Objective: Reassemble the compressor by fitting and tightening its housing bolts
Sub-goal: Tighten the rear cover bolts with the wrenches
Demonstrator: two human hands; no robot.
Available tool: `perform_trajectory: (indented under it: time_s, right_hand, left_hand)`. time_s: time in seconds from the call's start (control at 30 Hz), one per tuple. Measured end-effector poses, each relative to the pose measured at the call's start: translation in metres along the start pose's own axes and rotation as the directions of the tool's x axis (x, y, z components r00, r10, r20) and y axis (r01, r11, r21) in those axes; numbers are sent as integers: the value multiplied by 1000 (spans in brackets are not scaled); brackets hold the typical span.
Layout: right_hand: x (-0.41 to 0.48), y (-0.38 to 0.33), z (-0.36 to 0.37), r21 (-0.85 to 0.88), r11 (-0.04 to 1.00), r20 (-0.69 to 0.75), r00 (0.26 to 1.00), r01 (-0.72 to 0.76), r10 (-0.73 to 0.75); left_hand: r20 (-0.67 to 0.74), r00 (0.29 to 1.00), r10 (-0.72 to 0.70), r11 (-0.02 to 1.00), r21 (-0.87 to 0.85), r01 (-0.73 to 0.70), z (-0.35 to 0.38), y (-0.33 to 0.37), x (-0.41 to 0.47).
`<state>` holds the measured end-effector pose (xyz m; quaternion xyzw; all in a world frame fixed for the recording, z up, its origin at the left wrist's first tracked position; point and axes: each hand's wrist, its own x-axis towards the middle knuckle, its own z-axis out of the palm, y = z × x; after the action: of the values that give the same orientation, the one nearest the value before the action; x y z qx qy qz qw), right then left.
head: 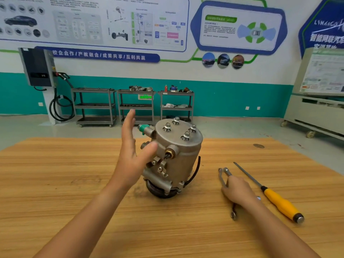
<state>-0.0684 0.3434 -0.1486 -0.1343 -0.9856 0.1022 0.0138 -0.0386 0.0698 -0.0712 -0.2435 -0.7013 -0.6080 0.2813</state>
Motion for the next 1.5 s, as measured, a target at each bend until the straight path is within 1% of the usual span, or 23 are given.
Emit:
perform_trajectory:
  time_s: [0.03,0.07,0.1,0.13,0.17,0.2,0.27,0.3,0.33,0.37,0.4,0.43,0.5,0.53,0.63,0.7,0.8,0.87,0.93,1.13,1.3,1.4,1.5]
  right_hand:
    - [2,1,-1,81,997,1,1000,-12,12]
    - [2,4,-3,233,972,13,1000,-30,28]
    - [0,6,-5,430,901,38,999,-49,36]
    - [-4,7,-8,622,780,64,997,-66,33]
    - [-9,9,-14,764,641,71,997,-71,26]
    - [-14,12,-21,850,524,56,998,-56,16]
    - [-23,15,-39,923,385,11,1000,-8,-6]
    - [-29,15,-50,937,349,-13,1000,20,-23]
    - [-35,15,-61,939,339,-40,998,54,-47]
    - [-41,13,-72,931,353,-73,994,96,-77]
    - [-48,11,-82,908,394,-108,988,143,-111]
    - [-54,8,-91,862,465,-150,978,200,-144]
    - [-66,0,-106,708,622,-247,943,334,-224]
    - [-71,-6,-114,633,667,-277,919,394,-281]
    - [-86,-22,-131,528,674,-265,855,516,-446]
    - [-89,-31,-137,431,705,-283,826,563,-487]
    - [-84,-42,-141,249,774,-297,807,582,-511]
    - [-81,-48,-142,74,817,-330,787,571,-520]
    - [-78,-54,-142,-76,833,-364,763,548,-534]
    - [-70,-72,-146,-269,815,-423,698,513,-578]
    - [-70,-80,-143,-433,789,-374,710,435,-597]
    - [-73,-78,-141,-472,779,-362,715,414,-599]
    - [-80,-69,-146,-506,772,-437,658,385,-614]
  left_hand:
    - [-2,1000,28,998,63,-27,4,4,13]
    - [18,999,41,988,149,-44,8,7,24]
    - [44,998,55,966,249,-64,11,8,33]
    - [61,995,80,939,331,-96,12,7,38]
    - [63,991,117,914,384,-132,12,4,40]
    - [52,988,142,899,412,-151,12,2,40]
    - [7,986,169,886,438,-155,11,1,35]
    - [-17,982,191,874,457,-162,10,1,32]
    - [-35,976,214,860,481,-171,9,2,28]
    - [-47,970,238,847,498,-184,6,2,24]
    - [-54,964,262,842,501,-200,3,1,20]
    - [-60,957,283,843,491,-218,-1,1,16]
    - [-71,942,328,853,451,-263,-5,-1,9]
    - [-89,932,352,856,433,-282,-5,-3,5]
    - [-185,909,374,891,345,-297,0,-9,-11]
    - [-212,901,379,904,294,-311,2,-12,-21]
    - [-155,887,434,862,358,-359,5,-13,-28]
    - [-131,885,446,845,387,-369,10,-11,-29]
    - [-116,883,455,832,407,-376,15,-9,-29]
    - [-80,868,491,792,456,-406,23,-8,-31]
    - [-57,875,481,794,452,-407,27,-6,-32]
    - [-48,879,474,793,457,-403,29,-4,-32]
    - [-57,889,455,807,449,-384,29,-3,-31]
